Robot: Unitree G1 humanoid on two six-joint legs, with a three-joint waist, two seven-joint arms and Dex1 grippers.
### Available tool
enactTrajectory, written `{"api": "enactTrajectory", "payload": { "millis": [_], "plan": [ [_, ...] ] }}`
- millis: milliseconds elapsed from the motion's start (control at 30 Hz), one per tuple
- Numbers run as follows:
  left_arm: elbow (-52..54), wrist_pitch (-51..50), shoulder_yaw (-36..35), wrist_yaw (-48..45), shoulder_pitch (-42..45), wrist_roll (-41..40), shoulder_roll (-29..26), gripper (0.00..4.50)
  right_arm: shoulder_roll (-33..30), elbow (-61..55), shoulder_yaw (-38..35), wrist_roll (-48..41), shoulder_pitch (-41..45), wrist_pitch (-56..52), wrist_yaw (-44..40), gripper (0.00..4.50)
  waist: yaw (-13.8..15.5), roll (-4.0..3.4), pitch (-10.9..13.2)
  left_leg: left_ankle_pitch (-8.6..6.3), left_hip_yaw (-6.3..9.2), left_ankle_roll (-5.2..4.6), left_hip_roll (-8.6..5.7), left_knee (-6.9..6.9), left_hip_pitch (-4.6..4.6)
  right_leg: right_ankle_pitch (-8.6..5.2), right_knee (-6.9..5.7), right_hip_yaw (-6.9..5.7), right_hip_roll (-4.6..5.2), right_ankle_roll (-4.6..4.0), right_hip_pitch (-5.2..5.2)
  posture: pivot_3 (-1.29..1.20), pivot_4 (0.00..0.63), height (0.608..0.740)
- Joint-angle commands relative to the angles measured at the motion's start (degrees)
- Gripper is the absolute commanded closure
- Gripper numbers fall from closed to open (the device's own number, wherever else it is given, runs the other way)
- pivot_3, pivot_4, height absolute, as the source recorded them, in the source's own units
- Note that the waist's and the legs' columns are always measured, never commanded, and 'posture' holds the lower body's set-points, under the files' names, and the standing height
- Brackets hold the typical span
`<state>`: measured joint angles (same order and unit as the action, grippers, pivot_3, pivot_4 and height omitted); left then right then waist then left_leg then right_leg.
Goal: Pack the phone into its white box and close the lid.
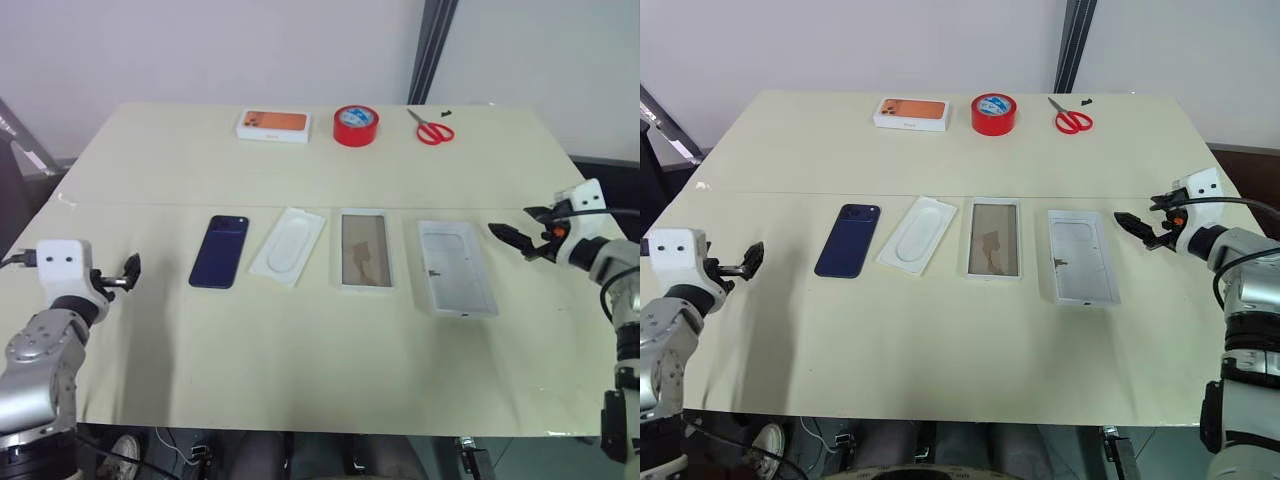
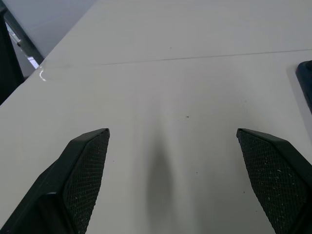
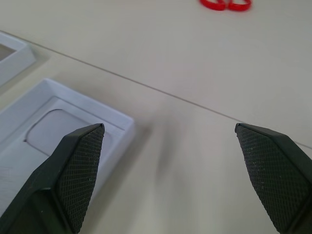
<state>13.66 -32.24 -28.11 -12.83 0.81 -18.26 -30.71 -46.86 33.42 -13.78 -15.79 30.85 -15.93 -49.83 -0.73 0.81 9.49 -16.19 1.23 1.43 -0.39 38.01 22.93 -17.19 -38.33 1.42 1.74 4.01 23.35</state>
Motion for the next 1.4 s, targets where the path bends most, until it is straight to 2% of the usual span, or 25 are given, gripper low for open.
{"api": "enactTrajectory", "payload": {
  "millis": [33,400,600,767,833,933,1067,1233,1400],
  "plan": [
    [2.64,-0.12,-1.57,0.58,-0.06,-0.5,0.17,0.11,0.01,-2.49,-0.54,-0.5,0.9,0.61,-0.17,0.0,0.0,0.0,0.0,0.0,0.0,0.0,0.0,0.0,0.0,0.0,0.0,0.0,0.0,0.0,0.0,0.0,0.15,0.74],
    [7.48,-2.52,0.65,-0.37,-0.07,-2.7,1.64,0.11,4.15,-10.11,1.47,-1.15,-0.51,-1.52,0.47,0.0,-0.01,0.0,0.0,0.0,0.01,0.0,0.0,0.0,-0.01,0.0,-0.01,0.0,-0.01,0.0,0.0,0.0,0.15,0.74],
    [9.29,-4.01,6.6,-5.03,2.64,-6.34,2.63,0.11,8.43,-24.97,3.7,-3.15,-3.58,-7.9,2.97,0.0,0.06,0.0,0.0,0.0,0.01,0.0,0.0,0.01,0.02,0.0,-0.01,0.0,0.0,0.01,0.01,0.0,0.15,0.74],
    [12.42,-12.53,14.75,-7.73,8.76,-12.09,3.72,0.04,8.54,-41.79,6.97,-6.25,-7.49,-15.2,2.74,0.0,0.16,0.0,0.0,0.0,0.09,0.0,-0.01,0.04,0.15,0.01,-0.01,-0.06,-0.01,0.01,0.08,0.0,0.15,0.74],
    [12.4,-17.23,16.81,-5.38,12.43,-13.44,5.64,0.04,8.5,-47.93,10.05,-6.44,-9.69,-16.52,2.13,0.0,0.18,0.0,-0.01,0.0,0.11,0.0,-0.01,0.05,0.14,0.01,0.0,-0.08,-0.02,0.01,0.06,0.0,0.15,0.74],
    [9.05,-23.97,16.91,-0.27,19.16,-13.83,8.75,0.04,9.15,-53.73,14.29,-6.57,-10.67,-17.98,1.84,0.0,0.02,0.02,0.0,0.0,0.15,0.0,-0.01,0.08,0.15,0.01,-0.03,-0.1,-0.06,0.02,0.07,0.0,0.15,0.74],
    [2.37,-34.72,19.19,2.63,26.54,-13.11,9.78,0.04,10.36,-56.26,18.48,-5.5,-10.35,-17.88,2.43,0.0,-0.17,0.02,0.0,0.0,0.14,0.0,-0.02,0.13,0.09,0.01,-0.17,-0.08,-0.16,0.03,0.08,0.0,0.15,0.74],
    [-5.34,-38.01,17.68,5.22,32.37,-12.05,12.52,0.04,11.33,-56.22,20.92,-4.27,-10.63,-16.87,3.09,0.0,0.1,0.05,0.02,0.01,0.15,0.01,-0.02,0.15,0.11,0.0,-0.15,-0.1,-0.15,0.03,0.09,0.0,0.15,0.74],
    [-10.99,-39.92,20.14,3.67,35.98,-11.32,13.06,0.04,11.72,-57.22,21.19,-4.09,-10.99,-17.04,3.94,0.0,0.09,0.05,0.02,0.03,0.16,0.05,-0.03,0.17,0.13,0.0,-0.15,-0.1,-0.14,0.03,0.1,0.0,0.15,0.74]
  ]
}}
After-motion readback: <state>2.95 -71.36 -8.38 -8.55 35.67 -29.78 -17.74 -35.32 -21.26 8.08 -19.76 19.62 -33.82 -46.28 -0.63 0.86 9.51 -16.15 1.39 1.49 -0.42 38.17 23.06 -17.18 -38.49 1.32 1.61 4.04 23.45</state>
